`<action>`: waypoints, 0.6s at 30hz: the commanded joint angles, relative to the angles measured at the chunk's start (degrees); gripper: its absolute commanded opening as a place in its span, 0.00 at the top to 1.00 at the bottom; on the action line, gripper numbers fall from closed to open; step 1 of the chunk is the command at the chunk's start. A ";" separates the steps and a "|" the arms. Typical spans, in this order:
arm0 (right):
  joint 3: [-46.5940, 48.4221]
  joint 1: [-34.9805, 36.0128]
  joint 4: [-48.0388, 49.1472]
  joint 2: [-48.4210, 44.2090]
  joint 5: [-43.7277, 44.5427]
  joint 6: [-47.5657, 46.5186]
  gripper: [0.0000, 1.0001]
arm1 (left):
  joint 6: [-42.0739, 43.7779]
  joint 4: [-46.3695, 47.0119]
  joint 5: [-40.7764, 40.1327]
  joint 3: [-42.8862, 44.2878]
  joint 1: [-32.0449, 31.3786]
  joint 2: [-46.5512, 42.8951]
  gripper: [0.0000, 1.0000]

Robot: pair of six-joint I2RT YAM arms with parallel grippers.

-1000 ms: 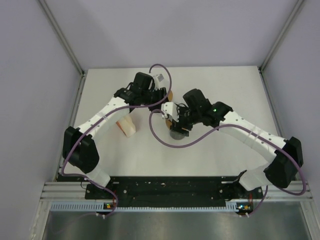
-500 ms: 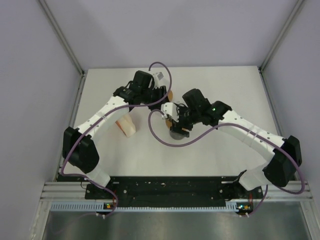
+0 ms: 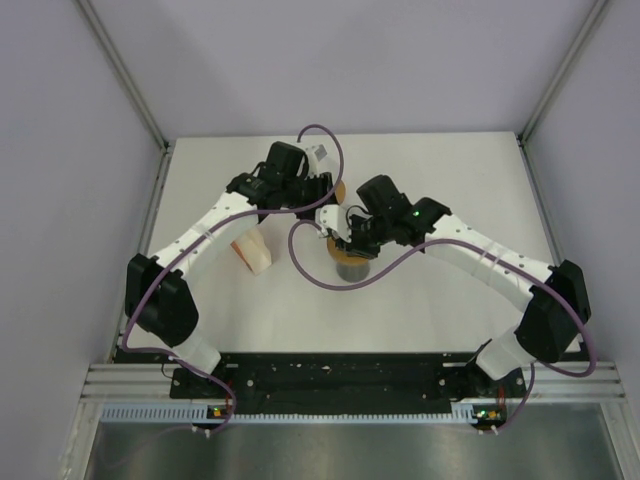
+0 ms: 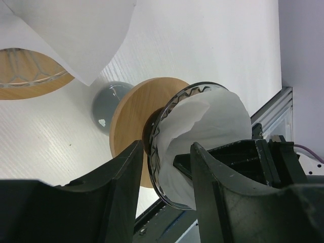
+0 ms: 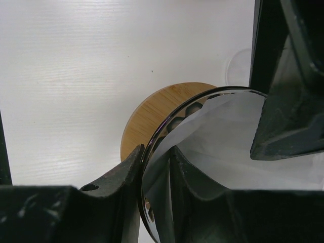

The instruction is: Place the coffee filter in the dripper

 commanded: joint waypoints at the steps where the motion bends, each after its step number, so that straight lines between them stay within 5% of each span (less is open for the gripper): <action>1: 0.06 -0.17 -1.63 -0.08 -2.01 -1.10 0.82 | 0.31 1.43 -0.17 -0.09 0.18 -1.01 0.53; 9: -2.40 -0.17 -1.71 -1.13 0.98 -2.33 0.81 | -0.13 2.22 0.53 -2.38 0.09 -1.10 0.62; 18: -1.53 -0.17 -1.71 -3.07 -0.42 -1.90 0.48 | -0.48 2.75 0.80 -2.29 -0.43 -1.19 0.74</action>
